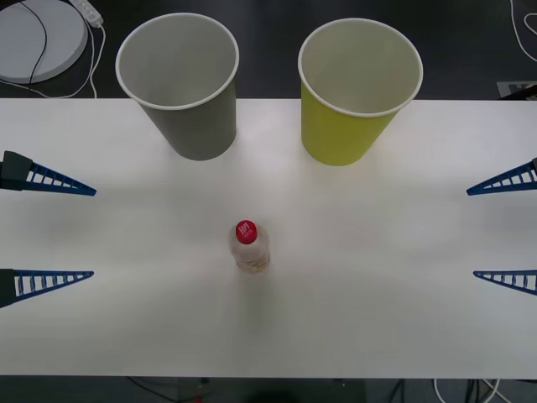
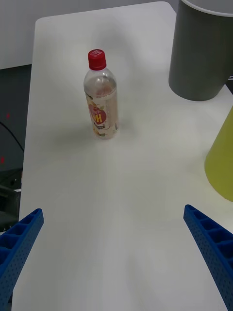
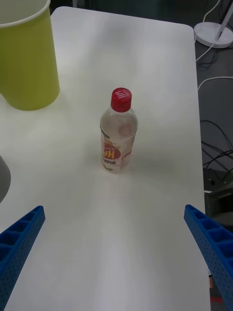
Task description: Put the can into the green bin and the plastic bottle into the gray bin
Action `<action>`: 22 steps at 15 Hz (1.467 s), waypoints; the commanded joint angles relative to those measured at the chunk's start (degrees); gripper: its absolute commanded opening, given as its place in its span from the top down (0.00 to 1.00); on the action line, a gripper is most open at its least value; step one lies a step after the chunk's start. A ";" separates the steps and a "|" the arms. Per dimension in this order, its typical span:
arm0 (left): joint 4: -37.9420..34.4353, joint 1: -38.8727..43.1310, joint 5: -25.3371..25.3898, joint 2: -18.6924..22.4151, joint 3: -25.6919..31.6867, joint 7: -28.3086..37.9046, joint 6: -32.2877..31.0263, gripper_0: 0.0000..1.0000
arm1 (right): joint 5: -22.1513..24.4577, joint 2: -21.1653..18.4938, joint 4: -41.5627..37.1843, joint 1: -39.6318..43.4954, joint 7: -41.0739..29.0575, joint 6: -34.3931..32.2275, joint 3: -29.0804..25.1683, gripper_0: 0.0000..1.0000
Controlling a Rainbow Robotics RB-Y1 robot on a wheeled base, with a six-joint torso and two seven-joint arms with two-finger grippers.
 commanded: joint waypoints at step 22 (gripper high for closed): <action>11.78 0.53 6.50 -4.04 -6.86 -15.03 -1.49 0.00 | 0.00 0.00 0.00 0.00 0.00 0.00 0.00 0.00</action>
